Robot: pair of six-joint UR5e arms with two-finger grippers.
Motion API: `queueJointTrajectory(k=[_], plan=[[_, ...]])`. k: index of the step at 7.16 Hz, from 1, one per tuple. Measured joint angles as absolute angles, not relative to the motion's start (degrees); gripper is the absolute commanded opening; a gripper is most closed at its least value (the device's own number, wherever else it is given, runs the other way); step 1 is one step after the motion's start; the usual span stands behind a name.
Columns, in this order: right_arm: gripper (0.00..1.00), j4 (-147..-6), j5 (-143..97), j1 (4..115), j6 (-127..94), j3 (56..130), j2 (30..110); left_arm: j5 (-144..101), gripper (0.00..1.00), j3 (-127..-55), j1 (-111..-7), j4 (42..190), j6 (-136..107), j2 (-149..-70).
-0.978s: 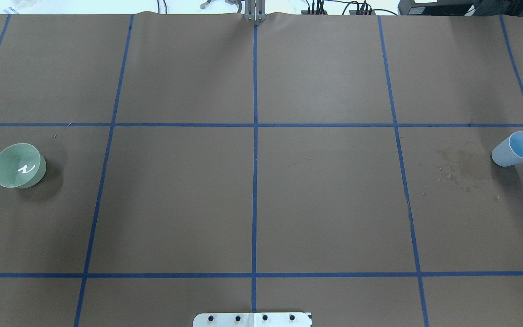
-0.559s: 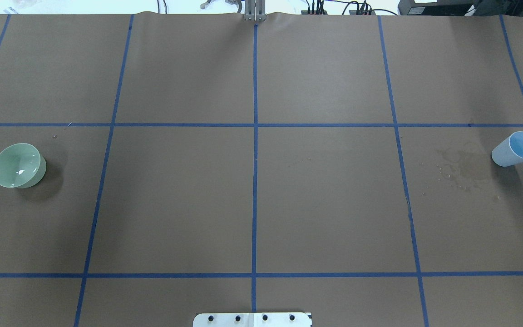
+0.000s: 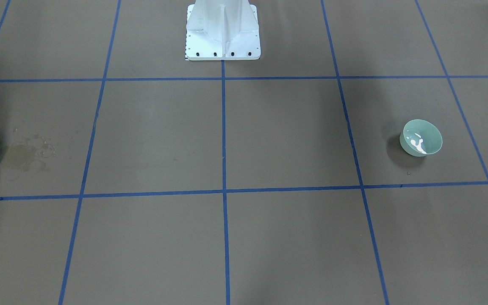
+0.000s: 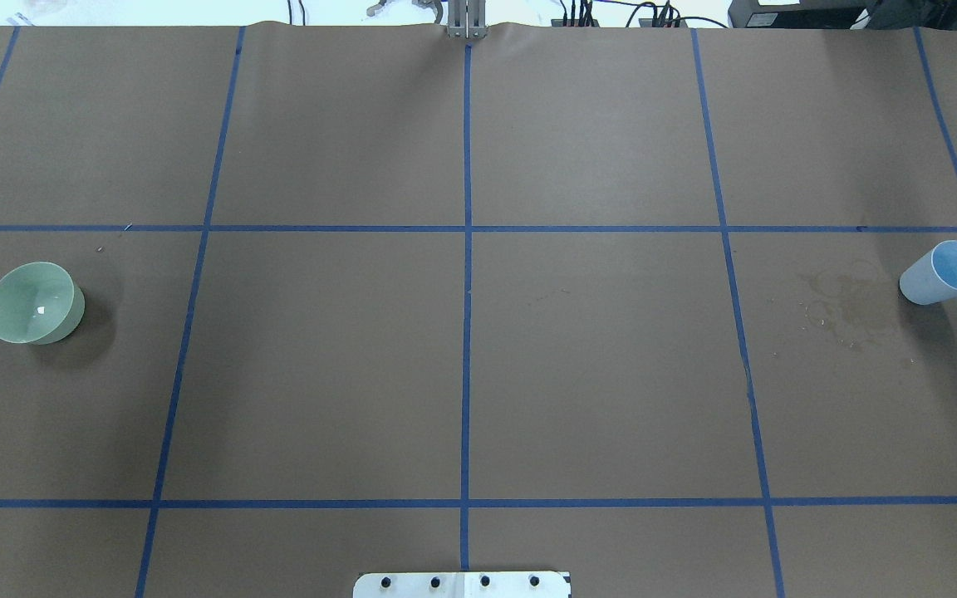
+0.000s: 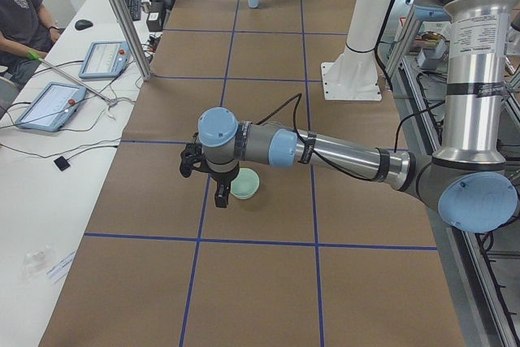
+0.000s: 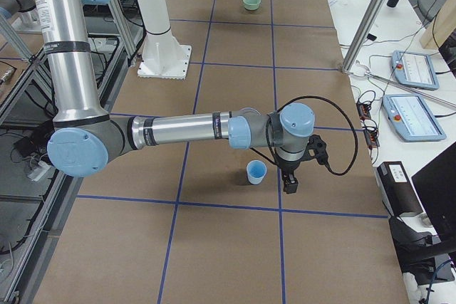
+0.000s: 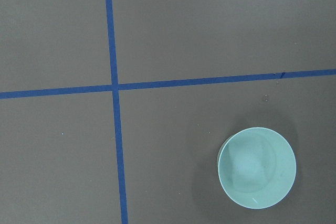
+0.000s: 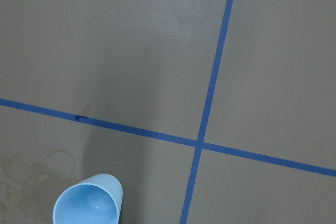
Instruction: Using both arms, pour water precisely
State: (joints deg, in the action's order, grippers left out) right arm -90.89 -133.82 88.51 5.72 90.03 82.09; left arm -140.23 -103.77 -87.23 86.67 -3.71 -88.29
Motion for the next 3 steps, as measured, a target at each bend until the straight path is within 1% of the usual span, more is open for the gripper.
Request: queueJointTrajectory(k=[3], plan=[[1.00,-90.8,-133.8,88.2,5.8,90.1,82.1,-140.3,1.00,-103.8,-87.3,86.7,-3.7,-88.1]])
